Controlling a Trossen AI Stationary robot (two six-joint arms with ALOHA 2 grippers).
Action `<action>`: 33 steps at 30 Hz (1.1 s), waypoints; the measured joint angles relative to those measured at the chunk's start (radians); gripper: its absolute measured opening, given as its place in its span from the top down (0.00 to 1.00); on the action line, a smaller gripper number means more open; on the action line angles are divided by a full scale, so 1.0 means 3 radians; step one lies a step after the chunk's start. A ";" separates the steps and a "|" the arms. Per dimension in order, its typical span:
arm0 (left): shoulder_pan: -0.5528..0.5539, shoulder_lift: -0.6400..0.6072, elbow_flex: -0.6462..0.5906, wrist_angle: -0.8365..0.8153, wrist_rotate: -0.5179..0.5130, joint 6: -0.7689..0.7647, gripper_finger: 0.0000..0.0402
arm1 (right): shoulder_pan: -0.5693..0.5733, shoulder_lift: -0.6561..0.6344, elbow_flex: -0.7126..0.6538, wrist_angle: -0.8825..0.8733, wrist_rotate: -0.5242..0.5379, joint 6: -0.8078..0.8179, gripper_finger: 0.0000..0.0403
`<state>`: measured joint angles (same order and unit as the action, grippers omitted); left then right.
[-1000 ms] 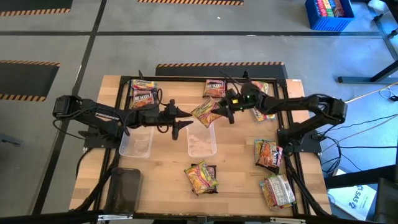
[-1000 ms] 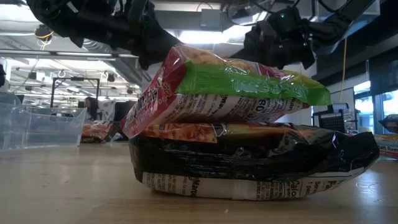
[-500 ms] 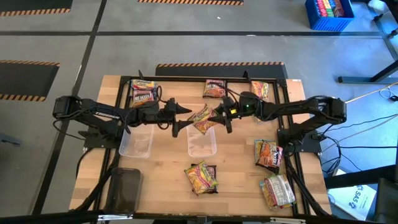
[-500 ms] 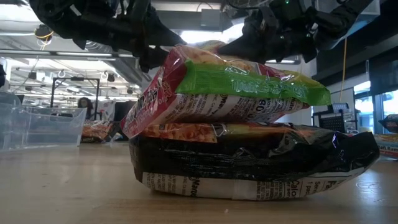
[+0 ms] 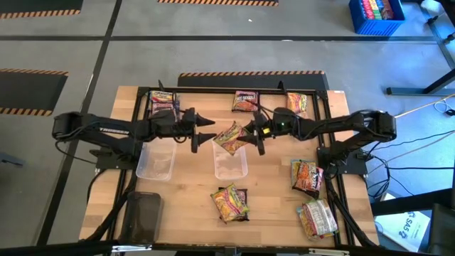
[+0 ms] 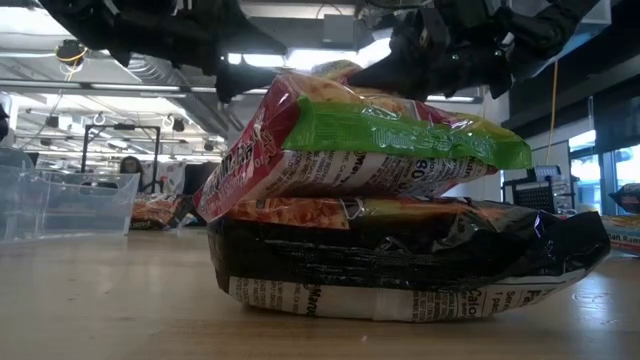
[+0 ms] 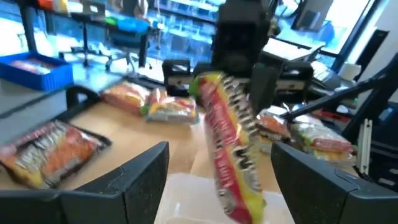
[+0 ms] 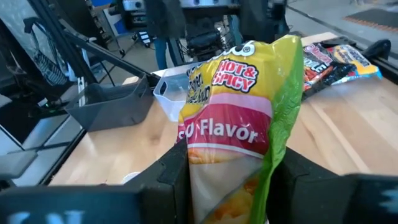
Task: Sort Maruchan noodles
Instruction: Put the green noodle pack into the right transparent bin
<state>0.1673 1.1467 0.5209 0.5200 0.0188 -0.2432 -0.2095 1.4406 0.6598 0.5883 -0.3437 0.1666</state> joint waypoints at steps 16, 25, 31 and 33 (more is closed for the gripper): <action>0.0008 0.0565 0.0005 0.0589 0.0511 -0.0228 0.31 | 0.0155 0.0006 0.0001 0.0135 0.0301 -0.0076 0.68; 0.0070 0.0993 0.0520 0.0367 0.0791 -0.0202 0.31 | 0.0156 0.0182 0.0003 0.0311 0.0298 -0.0056 0.68; 0.0075 0.1133 0.0797 -0.0118 0.0736 -0.0110 0.33 | 0.0153 0.0216 -0.0009 0.0321 0.0303 -0.0047 0.68; 0.0075 0.1127 0.0802 -0.0133 0.0714 -0.0095 0.35 | 0.0155 0.0216 -0.0009 0.0316 0.0299 -0.0049 0.68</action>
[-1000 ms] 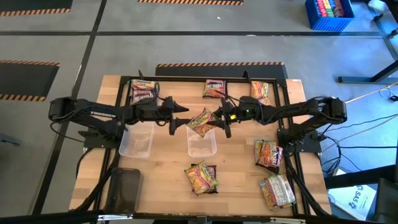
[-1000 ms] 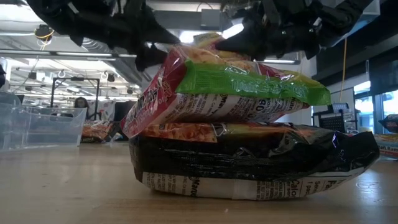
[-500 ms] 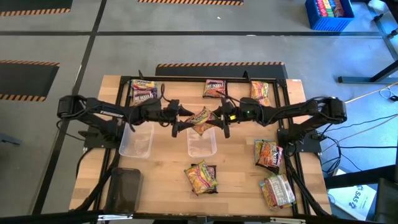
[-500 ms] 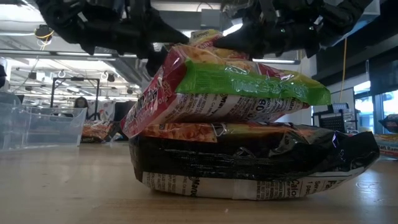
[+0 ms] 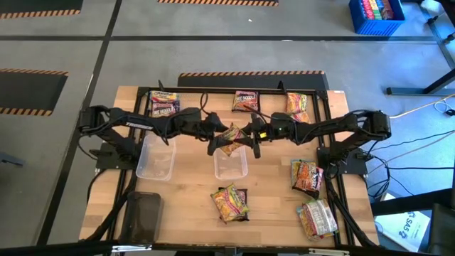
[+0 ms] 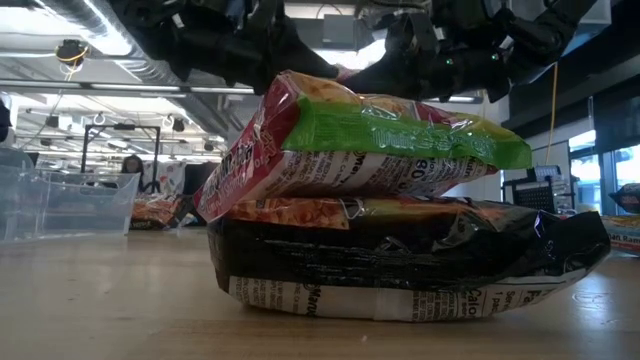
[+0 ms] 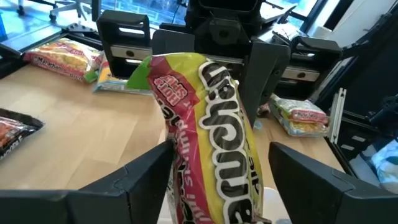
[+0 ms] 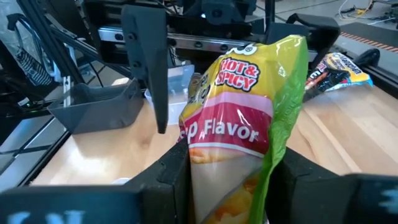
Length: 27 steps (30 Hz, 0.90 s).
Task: Sort Maruchan noodles
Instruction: Put the green noodle pack into the right transparent bin
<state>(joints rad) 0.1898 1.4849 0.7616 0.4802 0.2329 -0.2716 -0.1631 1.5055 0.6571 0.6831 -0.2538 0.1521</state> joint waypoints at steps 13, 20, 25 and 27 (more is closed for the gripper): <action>0.0006 -0.0089 0.0003 -0.0213 0.0021 0.0065 0.60 | 0.0000 -0.0004 0.0014 0.0072 -0.0059 0.0011 0.68; 0.0038 -0.0089 0.0002 -0.0237 0.0129 0.0117 0.69 | 0.0001 -0.0005 0.0013 0.0100 -0.0034 0.0018 0.58; 0.0080 -0.0085 -0.0003 -0.0289 0.0148 0.0238 0.70 | -0.0012 -0.0086 0.0014 -0.0069 -0.0141 -0.0004 0.41; 0.0094 -0.0103 0.0038 -0.0461 0.0163 0.0425 0.70 | -0.0051 -0.0291 0.0013 -0.0355 -0.0210 -0.0017 0.37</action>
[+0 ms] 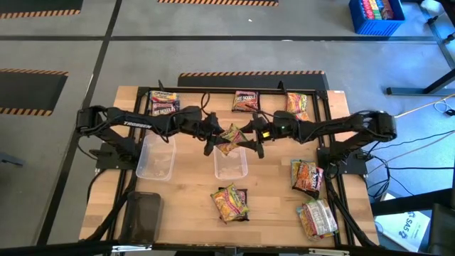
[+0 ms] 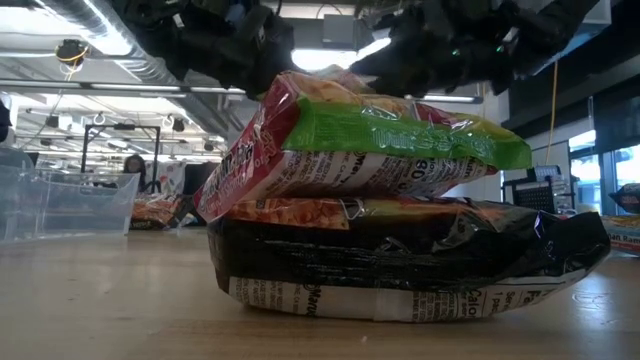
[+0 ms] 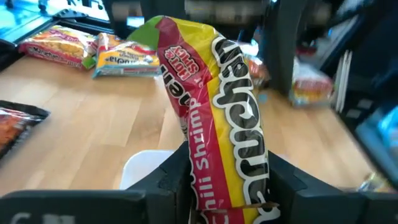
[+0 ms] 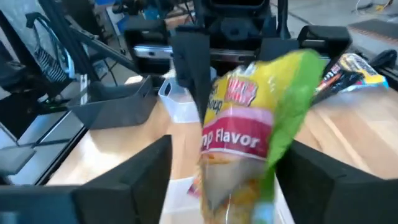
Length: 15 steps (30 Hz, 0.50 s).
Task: Sort Maruchan noodles
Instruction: Put the green noodle pack into the right transparent bin
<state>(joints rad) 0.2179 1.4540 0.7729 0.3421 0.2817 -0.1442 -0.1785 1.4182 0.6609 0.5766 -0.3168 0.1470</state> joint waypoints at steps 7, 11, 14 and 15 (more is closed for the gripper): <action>-0.0099 0.0024 0.0551 -0.1159 -0.0369 0.0700 0.70 | 0.0058 -0.0868 0.0003 -0.1302 0.0133 -0.0253 0.32; -0.0178 0.0080 0.0870 -0.1661 -0.0524 0.0853 0.70 | 0.0176 -0.1005 -0.0072 -0.1479 0.0437 -0.0334 0.33; -0.0221 0.0159 0.0997 -0.1862 -0.0556 0.0878 0.70 | 0.0237 -0.1007 -0.0165 -0.1486 0.0607 -0.0339 0.33; -0.0227 0.0196 0.1021 -0.1931 -0.0562 0.0876 0.70 | 0.0254 -0.1007 -0.0197 -0.1479 0.0656 -0.0339 0.33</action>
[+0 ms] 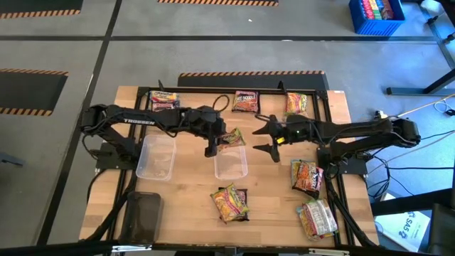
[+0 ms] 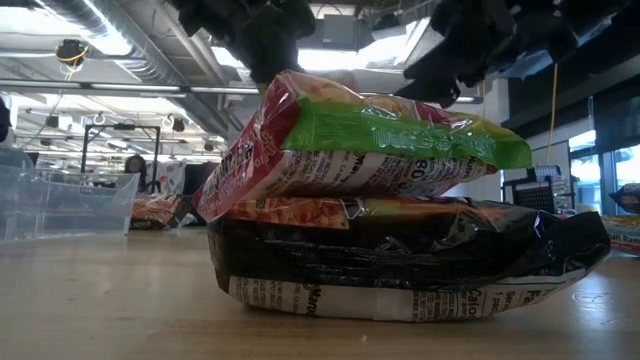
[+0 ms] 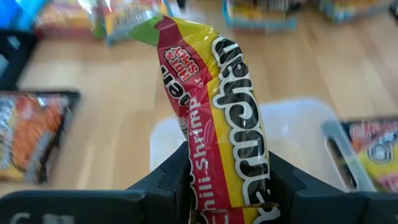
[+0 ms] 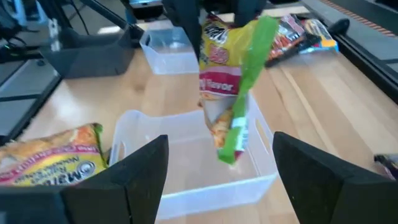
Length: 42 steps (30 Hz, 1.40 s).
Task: Sort Maruchan noodles
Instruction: Put the green noodle pack into the right transparent bin
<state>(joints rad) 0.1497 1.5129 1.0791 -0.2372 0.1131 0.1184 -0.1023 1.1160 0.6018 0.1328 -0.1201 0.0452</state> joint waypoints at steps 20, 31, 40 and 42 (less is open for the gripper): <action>0.0094 0.0415 0.0098 -0.0204 -0.0216 0.0109 0.70 | 0.0012 0.0005 -0.0226 0.0168 0.0279 0.0089 0.33; 0.0161 0.0669 0.0098 -0.0149 -0.0237 0.0191 0.70 | 0.0012 0.0174 -0.0231 0.0187 0.0284 0.0093 0.33; 0.0162 0.0833 0.0098 -0.0113 -0.0280 0.0450 0.68 | 0.0013 0.0222 -0.0230 0.0206 0.0288 0.0093 0.33; 0.0160 0.0828 0.0098 -0.0117 -0.0334 0.0461 0.67 | 0.0013 0.0221 -0.0230 0.0195 0.0288 0.0093 0.33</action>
<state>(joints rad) 0.1978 1.7615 1.1084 -0.2722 0.0130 0.2566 -0.0985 1.1824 0.5327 0.1914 -0.0338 0.0731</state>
